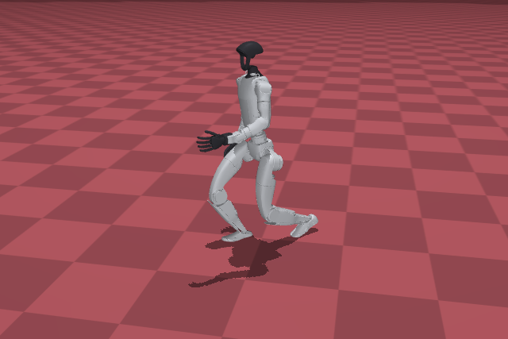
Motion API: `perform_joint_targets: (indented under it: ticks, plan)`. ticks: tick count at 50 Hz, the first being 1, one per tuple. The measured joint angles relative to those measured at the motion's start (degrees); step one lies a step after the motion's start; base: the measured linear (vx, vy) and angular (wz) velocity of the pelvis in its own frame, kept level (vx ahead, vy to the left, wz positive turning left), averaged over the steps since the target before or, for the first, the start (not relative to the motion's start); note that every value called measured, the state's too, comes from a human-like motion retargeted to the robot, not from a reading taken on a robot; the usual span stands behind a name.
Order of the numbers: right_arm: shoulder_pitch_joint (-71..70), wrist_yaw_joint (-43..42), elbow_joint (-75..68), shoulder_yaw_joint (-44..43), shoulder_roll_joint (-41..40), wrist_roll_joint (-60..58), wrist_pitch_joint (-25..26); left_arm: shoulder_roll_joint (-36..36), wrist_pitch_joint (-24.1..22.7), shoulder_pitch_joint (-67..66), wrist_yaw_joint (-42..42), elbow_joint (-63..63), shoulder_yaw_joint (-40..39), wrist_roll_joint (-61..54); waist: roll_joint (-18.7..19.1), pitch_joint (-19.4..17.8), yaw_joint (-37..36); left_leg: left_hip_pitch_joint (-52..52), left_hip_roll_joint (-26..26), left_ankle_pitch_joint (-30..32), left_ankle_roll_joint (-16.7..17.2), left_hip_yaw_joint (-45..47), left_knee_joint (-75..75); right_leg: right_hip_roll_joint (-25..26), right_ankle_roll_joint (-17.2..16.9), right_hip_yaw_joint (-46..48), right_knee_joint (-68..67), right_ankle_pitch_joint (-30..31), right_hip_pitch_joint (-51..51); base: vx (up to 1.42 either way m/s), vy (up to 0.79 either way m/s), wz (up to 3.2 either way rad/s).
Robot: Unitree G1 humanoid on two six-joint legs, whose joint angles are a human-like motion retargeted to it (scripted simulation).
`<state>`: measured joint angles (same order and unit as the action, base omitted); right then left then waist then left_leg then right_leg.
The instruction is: Run
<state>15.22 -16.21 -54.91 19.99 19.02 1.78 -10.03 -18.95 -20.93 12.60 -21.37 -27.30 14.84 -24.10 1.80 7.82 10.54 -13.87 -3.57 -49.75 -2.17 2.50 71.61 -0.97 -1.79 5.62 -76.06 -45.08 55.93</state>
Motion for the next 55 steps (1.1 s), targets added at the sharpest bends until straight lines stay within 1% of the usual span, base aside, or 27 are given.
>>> perform_joint_targets:
  ticks: [2, 3, 5, 7, 9, 11, 13, 15, 17, 20, 22, 25, 27, 29, 30, 32, 35, 37, 39, 41, 43, 45, 48, 50, 52, 53, 55]
  plan:
    - [-0.5, -0.8, 0.1, -0.5, 0.2, 0.9, 0.2, 0.6, 0.6, -1.6, 0.7, -0.7, 0.3, 0.1, 4.1, -2.6, -1.7, 2.8, 7.5, 4.4, 2.9, -0.8, 10.2, 5.9, 3.5, 3.4, -2.7, 0.3, -3.8, 0.01, -0.06, -0.67]
    - [-1.3, -1.3, 0.5, -0.8, 0.3, 1.2, 0.2, 1.2, 1.2, -2.9, 1.0, -1.3, 0.5, 0.4, 5.2, -3.6, -2.4, 2.5, 10.2, 9.1, 4.1, -0.8, 15.6, 7.7, 5.3, 4.4, -4.2, -0.3, -5.2, -0.04, -0.07, -0.41]
    - [-4.1, -2.7, 1.4, -0.8, 0.4, 1.3, 0.2, 2.9, 3.0, -5.5, 1.9, -3.1, 1.1, 1.1, 6.8, -5.0, -4.0, -1.1, 15.5, 17.4, 4.4, -0.9, 25.9, 10.5, 8.5, 5.9, -5.5, -1.9, -7.8, -0.07, -0.08, -0.18]
    - [-8.1, -4.6, 3.3, -0.3, 0.6, 0.7, -0.2, 4.6, 4.9, -8.6, 2.9, -5.8, 2.2, 1.9, 7.3, -4.7, -6.5, -7.9, 20.1, 17.5, 1.5, -0.5, 34.0, 12.3, 9.9, 6.0, -4.4, -3.3, -9.8, -0.06, -0.07, -0.08]
    - [-12.2, -6.4, 6.3, 0.0, 1.0, 0.0, -0.7, 5.8, 6.3, -12.2, 4.0, -8.4, 3.2, 2.6, 7.1, -3.6, -9.3, -16.2, 22.9, 12.9, -2.2, 0.1, 38.7, 13.6, 9.8, 5.0, -1.6, -4.2, -12.4, -0.02, -0.03, -0.03]
    - [-16.0, -8.1, 10.3, -0.1, 1.6, -0.3, -1.2, 6.4, 7.0, -16.7, 5.0, -10.4, 3.8, 2.9, 6.3, -2.4, -12.1, -24.6, 23.3, 8.1, -4.6, 0.7, 38.8, 14.6, 8.7, 3.3, 1.9, -4.6, -15.7, 0.00, 0.00, 0.00]
    - [-19.3, -9.4, 14.8, -0.6, 2.4, 0.0, -1.7, 6.5, 7.2, -21.5, 5.8, -11.9, 3.8, 3.0, 5.2, -1.4, -14.5, -31.7, 21.6, 4.7, -5.7, 1.6, 34.7, 14.7, 7.2, 1.6, 5.1, -4.5, -19.8, 0.00, 0.00, 0.00]
    - [-22.4, -10.1, 19.2, -1.1, 3.2, 0.4, -2.2, 6.1, 7.1, -26.0, 6.4, -13.1, 3.4, 2.8, 3.8, -0.7, -16.0, -37.1, 18.2, 2.8, -5.5, 2.7, 26.9, 13.7, 5.3, 0.1, 7.5, -4.2, -24.1, 0.01, 0.03, 0.06]
    - [-25.3, -10.2, 22.9, -1.2, 4.0, 0.6, -2.7, 5.7, 7.1, -29.7, 6.9, -14.4, 2.6, 1.9, 2.0, 0.2, -16.0, -41.6, 12.9, 2.6, -4.6, 3.5, 15.9, 11.1, 3.4, -0.7, 9.1, -3.7, -27.5, 0.02, 0.06, 0.41]
    - [-28.8, -9.9, 27.3, -1.1, 5.1, -0.1, -3.0, 5.0, 7.5, -33.7, 7.2, -16.3, 1.1, 0.8, -1.8, 3.6, -13.9, -47.4, 2.0, 3.3, -3.6, 4.3, -2.6, 4.3, 0.4, -1.0, 8.8, -3.6, -28.8, 0.00, 0.06, 0.90]
    - [-29.4, -9.5, 28.8, -0.7, 5.2, -0.9, -2.6, 4.4, 7.6, -35.3, 7.1, -16.9, -0.1, 0.9, -4.3, 4.4, -13.2, -47.6, -2.6, 4.1, -4.5, 4.7, -5.8, 0.9, -1.1, -1.8, 5.9, -4.1, -30.8, 0.03, 0.06, 0.63]
    - [-27.7, -8.6, 28.5, 0.3, 4.2, -3.1, -2.2, 3.7, 7.6, -35.5, 5.9, -17.3, -1.3, 2.7, -7.8, 2.2, -13.3, -43.2, -7.0, 5.1, -7.1, 6.1, 0.7, -3.3, -3.9, -3.7, -1.2, -3.1, -37.8, 0.09, 0.04, 0.34]
    - [-25.0, -7.4, 26.2, 1.4, 2.9, -4.3, -1.7, 3.7, 7.6, -33.6, 4.4, -16.9, -1.7, 3.7, -11.0, 0.9, -12.0, -39.4, -11.3, 4.6, -9.3, 7.7, 2.5, -8.1, -7.0, -4.4, -8.6, 3.2, -39.9, 0.04, 0.05, 0.63]
    - [-22.2, -6.0, 22.9, 2.9, 0.9, -5.2, -1.5, 4.0, 7.5, -30.6, 2.6, -15.7, -1.7, 4.4, -13.6, -0.2, -10.0, -35.7, -15.0, 3.9, -11.1, 8.7, 1.8, -12.8, -9.2, -5.3, -16.9, 12.6, -37.6, -0.04, 0.06, 0.62]
    - [-20.8, -5.3, 21.0, 3.7, -0.1, -5.6, -1.4, 4.1, 7.3, -28.7, 1.8, -14.8, -1.5, 4.6, -14.6, -0.4, -8.9, -34.0, -16.6, 3.5, -11.7, 8.9, 1.0, -14.9, -9.6, -5.8, -20.9, 16.2, -35.4, -0.04, 0.05, 0.58]
    - [-18.0, -4.2, 16.8, 5.0, -1.4, -6.4, -1.3, 4.2, 6.6, -24.2, 0.0, -12.9, -0.6, 4.7, -15.5, -0.2, -6.1, -30.2, -18.6, 2.6, -12.1, 8.3, -1.7, -18.7, -7.9, -6.5, -27.1, 16.4, -29.2, -0.03, 0.05, 0.54]
    - [-13.6, -3.2, 11.3, 6.0, -1.9, -6.6, -1.6, 4.0, 5.4, -16.8, -2.0, -9.7, 0.8, 4.1, -15.1, 0.8, -1.7, -23.0, -20.3, 1.4, -11.5, 6.6, -7.2, -22.5, -4.3, -7.7, -31.1, 9.9, -18.3, 0.00, 0.03, 0.47]
    - [-10.5, -2.7, 9.1, 5.8, -1.1, -5.9, -1.9, 3.6, 4.6, -12.4, -2.7, -7.3, 1.0, 3.6, -13.9, 1.4, 0.7, -18.1, -20.0, 1.0, -10.5, 5.2, -10.8, -22.8, -2.7, -7.8, -29.0, 5.9, -11.3, 0.02, 0.00, 0.31]
    - [-7.4, -2.4, 8.0, 5.1, 0.0, -4.9, -2.0, 2.9, 3.7, -8.5, -2.9, -4.5, 1.2, 3.2, -12.0, 1.9, 2.4, -13.9, -18.6, 0.9, -9.1, 4.2, -13.4, -21.5, -1.9, -7.2, -23.9, 3.0, -5.4, 0.00, 0.00, 0.00]
    - [-4.6, -2.2, 7.6, 4.1, 1.1, -3.9, -2.0, 1.9, 2.5, -5.2, -2.7, -1.9, 1.5, 3.0, -9.8, 2.2, 3.1, -10.4, -16.0, 0.9, -7.4, 3.6, -14.7, -18.2, -1.9, -6.2, -16.2, 1.1, -1.0, 0.03, -0.06, -0.15]
    - [-2.3, -2.3, 7.4, 2.9, 1.9, -3.1, -1.9, 0.8, 1.2, -2.6, -2.4, 0.5, 2.1, 3.2, -7.2, 2.5, 3.0, -7.8, -12.3, 0.9, -5.5, 3.4, -14.1, -12.9, -2.6, -5.4, -7.1, -0.4, 1.8, 0.02, -0.07, -0.38]
    - [-0.5, -2.9, 7.3, 1.8, 2.3, -2.7, -2.0, 0.0, 0.1, -1.1, -2.2, 2.4, 2.7, 3.9, -4.2, 2.8, 1.7, -6.7, -7.4, 0.7, -3.7, 3.5, -10.8, -6.5, -2.7, -4.7, 0.3, -0.8, 3.2, -0.01, -0.07, -0.60]
    - [0.9, -4.4, 7.7, 0.8, 2.7, -2.1, -2.3, -0.2, -0.4, -1.7, -1.4, 4.1, 3.6, 4.2, 0.3, 1.3, -0.6, -3.8, 0.5, 0.7, -1.1, 2.2, 0.2, 1.0, -0.2, -1.5, 0.7, -0.3, 0.4, 0.01, -0.07, -0.64]
    - [0.2, -5.6, 8.2, 0.5, 2.9, -1.6, -2.4, 0.1, 0.1, -3.5, -0.6, 4.3, 4.2, 4.3, 4.1, -0.8, -2.7, -1.2, 7.5, 3.3, 1.3, 1.1, 9.9, 6.5, 2.8, 1.9, -1.3, -0.1, -3.2, 0.02, -0.07, -0.63]
    - [-2.1, -7.0, 9.5, 0.3, 2.9, -1.7, -2.4, 1.0, 1.2, -6.2, 0.5, 3.6, 4.8, 4.8, 5.5, -2.3, -4.3, -3.0, 12.3, 11.4, 2.5, 0.9, 21.0, 9.1, 6.1, 3.4, -4.7, -1.7, -5.2, -0.06, -0.08, -0.28]
    - [-4.0, -7.9, 10.3, 0.4, 2.9, -2.0, -2.3, 1.6, 2.1, -7.6, 0.9, 3.0, 5.1, 5.2, 6.3, -3.0, -5.4, -5.5, 15.1, 15.0, 2.4, 0.6, 26.6, 10.4, 7.8, 4.2, -5.7, -2.5, -6.0, -0.09, -0.09, -0.11]
    - [-8.4, -9.9, 12.1, 0.9, 3.2, -3.3, -2.2, 2.8, 3.8, -10.5, 1.4, 1.3, 5.8, 5.9, 6.9, -3.4, -8.0, -11.7, 20.0, 17.7, 0.2, 0.4, 36.5, 12.2, 10.2, 4.7, -6.8, -4.4, -7.2, -0.08, -0.09, -0.06]
